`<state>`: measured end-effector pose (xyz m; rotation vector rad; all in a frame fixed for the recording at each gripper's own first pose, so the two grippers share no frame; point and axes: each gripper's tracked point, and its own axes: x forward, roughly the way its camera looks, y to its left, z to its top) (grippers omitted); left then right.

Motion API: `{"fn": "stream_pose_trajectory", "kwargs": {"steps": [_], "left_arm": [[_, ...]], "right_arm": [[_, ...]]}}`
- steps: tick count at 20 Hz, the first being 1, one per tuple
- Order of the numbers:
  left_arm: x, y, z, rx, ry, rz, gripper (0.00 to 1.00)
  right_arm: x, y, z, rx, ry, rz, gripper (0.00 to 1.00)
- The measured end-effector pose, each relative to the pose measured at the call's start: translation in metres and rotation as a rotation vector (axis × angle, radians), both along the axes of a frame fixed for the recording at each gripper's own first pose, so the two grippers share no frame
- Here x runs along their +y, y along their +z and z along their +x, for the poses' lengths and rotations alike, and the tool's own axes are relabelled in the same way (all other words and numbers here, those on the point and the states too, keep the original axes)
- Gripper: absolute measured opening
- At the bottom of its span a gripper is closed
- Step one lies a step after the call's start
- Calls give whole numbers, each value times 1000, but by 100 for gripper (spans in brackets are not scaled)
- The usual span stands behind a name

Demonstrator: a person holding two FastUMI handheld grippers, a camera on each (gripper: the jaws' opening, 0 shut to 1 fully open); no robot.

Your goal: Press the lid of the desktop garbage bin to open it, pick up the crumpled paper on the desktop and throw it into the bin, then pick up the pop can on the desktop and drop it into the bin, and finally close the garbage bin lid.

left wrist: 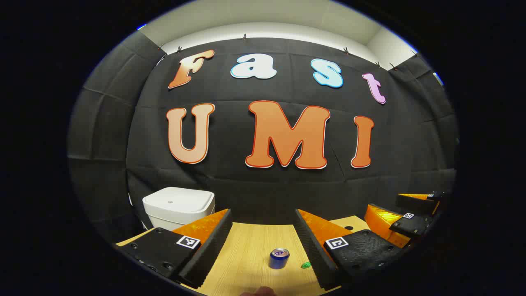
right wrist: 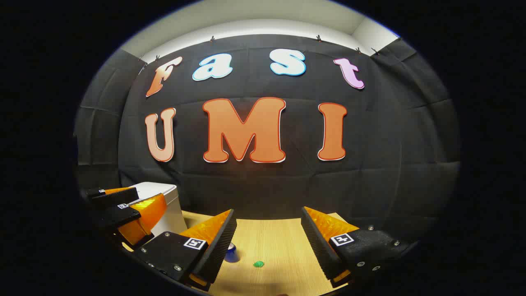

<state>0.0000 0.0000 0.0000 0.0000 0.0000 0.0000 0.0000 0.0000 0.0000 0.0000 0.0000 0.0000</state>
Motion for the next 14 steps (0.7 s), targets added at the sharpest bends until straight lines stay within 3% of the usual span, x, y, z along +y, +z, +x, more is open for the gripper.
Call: {"fn": "stream_pose_trajectory", "kwargs": {"steps": [14], "left_arm": [[5, 1, 3, -13, 17, 34, 95]], "right_arm": [[2, -6, 5, 29, -10, -27, 94]]}}
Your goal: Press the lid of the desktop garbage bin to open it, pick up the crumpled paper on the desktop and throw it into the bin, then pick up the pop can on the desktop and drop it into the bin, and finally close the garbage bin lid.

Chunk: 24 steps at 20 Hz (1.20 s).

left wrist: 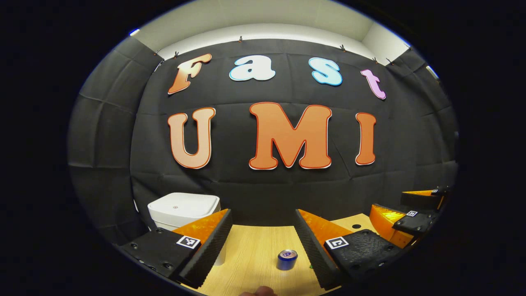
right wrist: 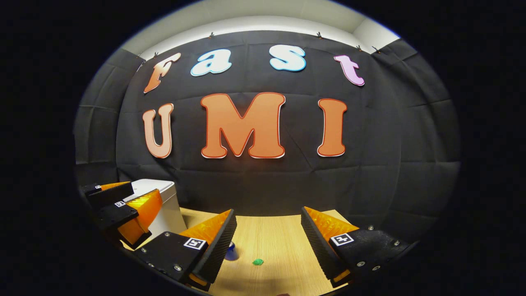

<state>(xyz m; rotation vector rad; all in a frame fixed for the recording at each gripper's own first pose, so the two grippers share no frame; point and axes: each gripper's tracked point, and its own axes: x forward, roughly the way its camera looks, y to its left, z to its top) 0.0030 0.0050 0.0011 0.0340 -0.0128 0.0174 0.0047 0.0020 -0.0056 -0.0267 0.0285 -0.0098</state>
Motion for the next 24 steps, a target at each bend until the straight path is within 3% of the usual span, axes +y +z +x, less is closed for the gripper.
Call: {"fn": "stream_pose_trajectory", "kwargs": {"steps": [24], "left_arm": [[-8, -11, 2, 33, -42, -17, 94]], "right_arm": [[-2, -9, 3, 32, -16, 1, 94]]}}
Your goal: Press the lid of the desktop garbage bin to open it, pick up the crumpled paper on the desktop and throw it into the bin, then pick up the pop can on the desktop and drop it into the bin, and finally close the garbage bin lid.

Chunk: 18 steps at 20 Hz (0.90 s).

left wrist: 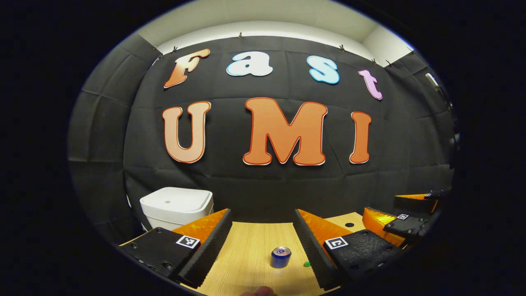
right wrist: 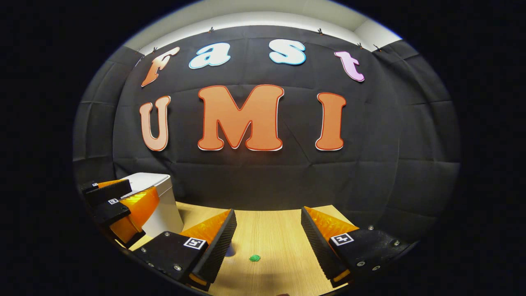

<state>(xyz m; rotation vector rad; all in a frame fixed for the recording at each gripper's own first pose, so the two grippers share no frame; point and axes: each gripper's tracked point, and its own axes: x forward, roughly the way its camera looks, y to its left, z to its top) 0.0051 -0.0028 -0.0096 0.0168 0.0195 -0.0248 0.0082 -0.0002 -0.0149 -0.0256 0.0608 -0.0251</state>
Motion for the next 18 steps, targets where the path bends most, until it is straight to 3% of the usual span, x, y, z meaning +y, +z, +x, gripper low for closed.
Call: {"fn": "stream_pose_trajectory", "kwargs": {"steps": [18], "left_arm": [[5, -1, 1, 3, 20, 26, 94]], "right_arm": [[1, -5, 3, 17, 8, 9, 94]]}}
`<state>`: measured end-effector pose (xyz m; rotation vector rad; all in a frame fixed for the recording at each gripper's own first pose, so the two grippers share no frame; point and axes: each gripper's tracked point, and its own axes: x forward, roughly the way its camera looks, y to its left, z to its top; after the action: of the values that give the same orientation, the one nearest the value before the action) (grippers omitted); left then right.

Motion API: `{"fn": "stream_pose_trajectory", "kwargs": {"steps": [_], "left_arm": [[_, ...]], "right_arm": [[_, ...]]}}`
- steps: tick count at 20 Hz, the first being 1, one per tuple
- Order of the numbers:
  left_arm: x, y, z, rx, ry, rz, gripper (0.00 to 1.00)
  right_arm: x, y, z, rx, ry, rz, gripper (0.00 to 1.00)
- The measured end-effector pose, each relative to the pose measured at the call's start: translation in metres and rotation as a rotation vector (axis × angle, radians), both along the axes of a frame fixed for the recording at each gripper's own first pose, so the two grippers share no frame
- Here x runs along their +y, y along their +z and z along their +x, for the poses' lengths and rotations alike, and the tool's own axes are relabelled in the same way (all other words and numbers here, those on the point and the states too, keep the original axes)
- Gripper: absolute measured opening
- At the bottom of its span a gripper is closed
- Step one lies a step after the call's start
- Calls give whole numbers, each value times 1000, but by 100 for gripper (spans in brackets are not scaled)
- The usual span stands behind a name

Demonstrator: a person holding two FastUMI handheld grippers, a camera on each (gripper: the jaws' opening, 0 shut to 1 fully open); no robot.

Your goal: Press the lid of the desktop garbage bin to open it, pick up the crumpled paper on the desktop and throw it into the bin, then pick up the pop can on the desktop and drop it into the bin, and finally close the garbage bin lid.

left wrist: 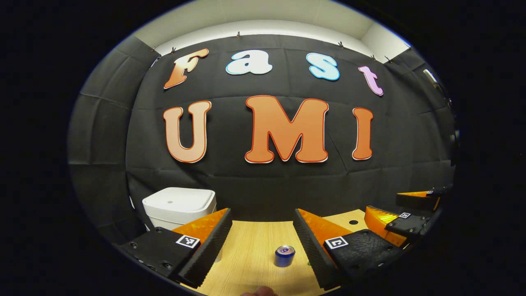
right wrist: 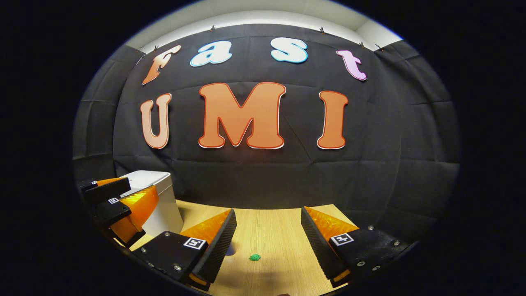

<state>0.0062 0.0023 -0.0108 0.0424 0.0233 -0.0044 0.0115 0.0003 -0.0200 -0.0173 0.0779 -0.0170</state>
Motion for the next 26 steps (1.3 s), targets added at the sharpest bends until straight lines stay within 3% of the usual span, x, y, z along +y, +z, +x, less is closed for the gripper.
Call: {"fn": "stream_pose_trajectory", "kwargs": {"steps": [6, 14, 16, 20, 22, 24, 25, 26], "left_arm": [[0, -1, 2, 1, -1, 2, 94], [7, 2, 4, -5, 20, 17, 93], [20, -1, 11, 7, 41, 26, 94], [83, 12, 22, -10, 171, 19, 93], [103, 29, 30, -36, 185, 24, 92], [119, 38, 37, -35, 185, 22, 87], [128, 41, 38, -33, 200, 12, 75], [137, 45, 41, -35, 210, -15, 71]], "right_arm": [[7, 8, -1, -32, 33, 14, 94], [-6, 5, 4, -19, 16, 6, 94], [-8, 3, 4, -16, 20, 8, 94], [-17, 2, 3, -17, 27, 6, 94], [-22, 0, 2, -14, 30, 14, 94], [-28, -4, 2, -7, 33, 19, 94], [-31, -4, 1, -7, 34, 20, 94], [-33, -5, 0, -6, 40, 23, 94]]}}
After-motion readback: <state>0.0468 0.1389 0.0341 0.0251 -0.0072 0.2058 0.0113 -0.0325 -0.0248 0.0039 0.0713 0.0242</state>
